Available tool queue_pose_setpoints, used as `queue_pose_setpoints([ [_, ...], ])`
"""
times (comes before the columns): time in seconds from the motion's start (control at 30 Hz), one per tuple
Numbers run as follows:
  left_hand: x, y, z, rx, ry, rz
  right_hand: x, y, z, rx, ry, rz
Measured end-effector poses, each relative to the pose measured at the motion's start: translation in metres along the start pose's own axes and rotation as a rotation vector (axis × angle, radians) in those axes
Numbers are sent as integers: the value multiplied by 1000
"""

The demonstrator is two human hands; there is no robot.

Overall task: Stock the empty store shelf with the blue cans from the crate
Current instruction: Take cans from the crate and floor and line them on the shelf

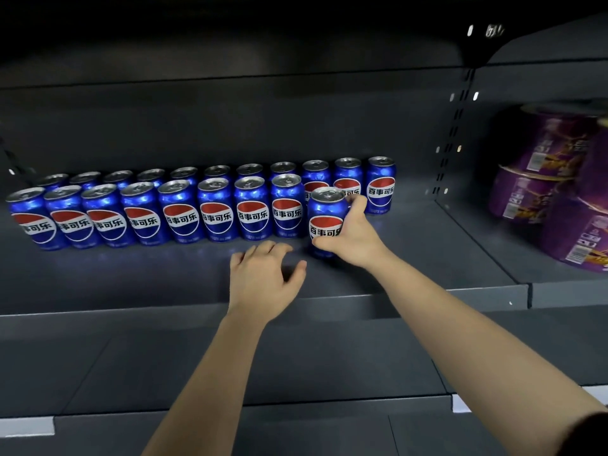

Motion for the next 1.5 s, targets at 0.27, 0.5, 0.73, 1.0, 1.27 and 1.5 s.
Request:
queue_pose_setpoints([
  [0.27,-10,3,6,39,-57,5,7,5,23,64,19,-80],
  [0.5,-13,2,3,56,-68,-27,13,7,34,71,18,-74],
  [0.73,-10,-1,2,103,-71,-38,19,7,33,99,11,-215],
  [1.0,-11,-1,1,104,-74,-74,16,8,28,79,56,-200],
  [1.27,-17,-17,-16,148,-119,-133,16,6,7,35,129,-120],
  [1.5,-46,-62,-51,138,-47,-104,-22,22,-36,169,120,-75],
])
Point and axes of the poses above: each hand's wrist, its own z-axis towards the middle knuckle, its own y-axis out of the palm, x = y × z, the point moved 7 cm from there along z, towards the middle knuckle, and after that the axes turned 11 degrees about -z, right-handed, at the moved point
